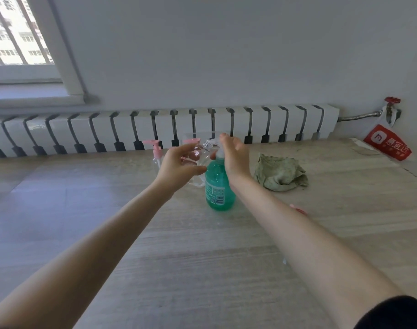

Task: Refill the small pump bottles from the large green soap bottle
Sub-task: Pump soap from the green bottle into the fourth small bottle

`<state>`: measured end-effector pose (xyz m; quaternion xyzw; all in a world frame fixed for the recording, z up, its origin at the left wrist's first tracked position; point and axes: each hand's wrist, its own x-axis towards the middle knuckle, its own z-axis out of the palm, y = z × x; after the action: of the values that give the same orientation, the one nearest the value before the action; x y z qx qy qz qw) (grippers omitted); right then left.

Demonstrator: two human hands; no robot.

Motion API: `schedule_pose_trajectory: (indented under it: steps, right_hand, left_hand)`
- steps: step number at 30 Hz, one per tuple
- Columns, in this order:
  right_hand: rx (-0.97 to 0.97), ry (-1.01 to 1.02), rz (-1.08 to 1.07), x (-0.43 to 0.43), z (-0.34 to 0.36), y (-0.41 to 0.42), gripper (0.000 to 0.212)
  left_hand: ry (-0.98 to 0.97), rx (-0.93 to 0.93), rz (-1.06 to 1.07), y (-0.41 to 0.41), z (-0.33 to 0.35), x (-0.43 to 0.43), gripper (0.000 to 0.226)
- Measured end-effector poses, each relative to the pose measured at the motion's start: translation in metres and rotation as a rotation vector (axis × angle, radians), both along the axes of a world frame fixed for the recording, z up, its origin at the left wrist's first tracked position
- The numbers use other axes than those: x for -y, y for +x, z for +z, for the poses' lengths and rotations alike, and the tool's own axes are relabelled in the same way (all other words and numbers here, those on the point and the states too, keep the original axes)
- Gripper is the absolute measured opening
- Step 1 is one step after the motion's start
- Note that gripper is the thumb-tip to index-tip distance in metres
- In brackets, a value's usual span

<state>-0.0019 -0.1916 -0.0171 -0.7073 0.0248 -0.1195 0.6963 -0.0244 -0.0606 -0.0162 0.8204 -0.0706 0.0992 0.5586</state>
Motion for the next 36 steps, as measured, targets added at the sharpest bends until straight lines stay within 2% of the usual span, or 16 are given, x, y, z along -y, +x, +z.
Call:
schedule_pose_trajectory:
  steps: [5,9,13,18,23,28,31,33,36]
  right_hand:
    - [-0.02,-0.025,-0.039,-0.002,-0.002,0.006,0.041]
    - [0.006,-0.009,-0.053,-0.001,-0.004,0.006,0.022]
    - [0.012,-0.014,-0.051,-0.002,-0.004,0.004,0.025]
    - [-0.013,-0.026,-0.038,-0.003,-0.003,0.004,0.051]
    - [-0.025,-0.031,0.065,0.001,0.003,0.002,0.076]
    - [-0.031,-0.085,0.084,0.003,0.001,0.003,0.078]
    - [-0.008,-0.157,0.083,0.006,-0.002,0.008,0.101]
    - [-0.011,-0.134,0.092,0.005,-0.004,0.008,0.097]
    - [-0.021,-0.056,0.086,0.004,-0.006,0.008,0.07]
  left_hand:
    - [-0.003,-0.002,-0.008,0.001,-0.002,0.0,0.053]
    - [0.0,-0.006,-0.006,0.003,-0.004,-0.001,0.054]
    - [0.016,0.004,-0.005,0.004,-0.004,-0.002,0.055]
    - [0.03,0.01,-0.009,0.005,-0.002,-0.003,0.056]
    - [0.028,0.032,-0.023,0.006,0.006,-0.005,0.057]
    - [0.053,0.053,-0.023,0.008,0.007,-0.006,0.056]
    - [0.057,0.056,-0.022,0.01,0.007,-0.005,0.056]
    - [0.061,0.061,-0.023,0.011,0.006,-0.006,0.055]
    - [0.064,0.066,-0.025,0.013,0.005,-0.005,0.055]
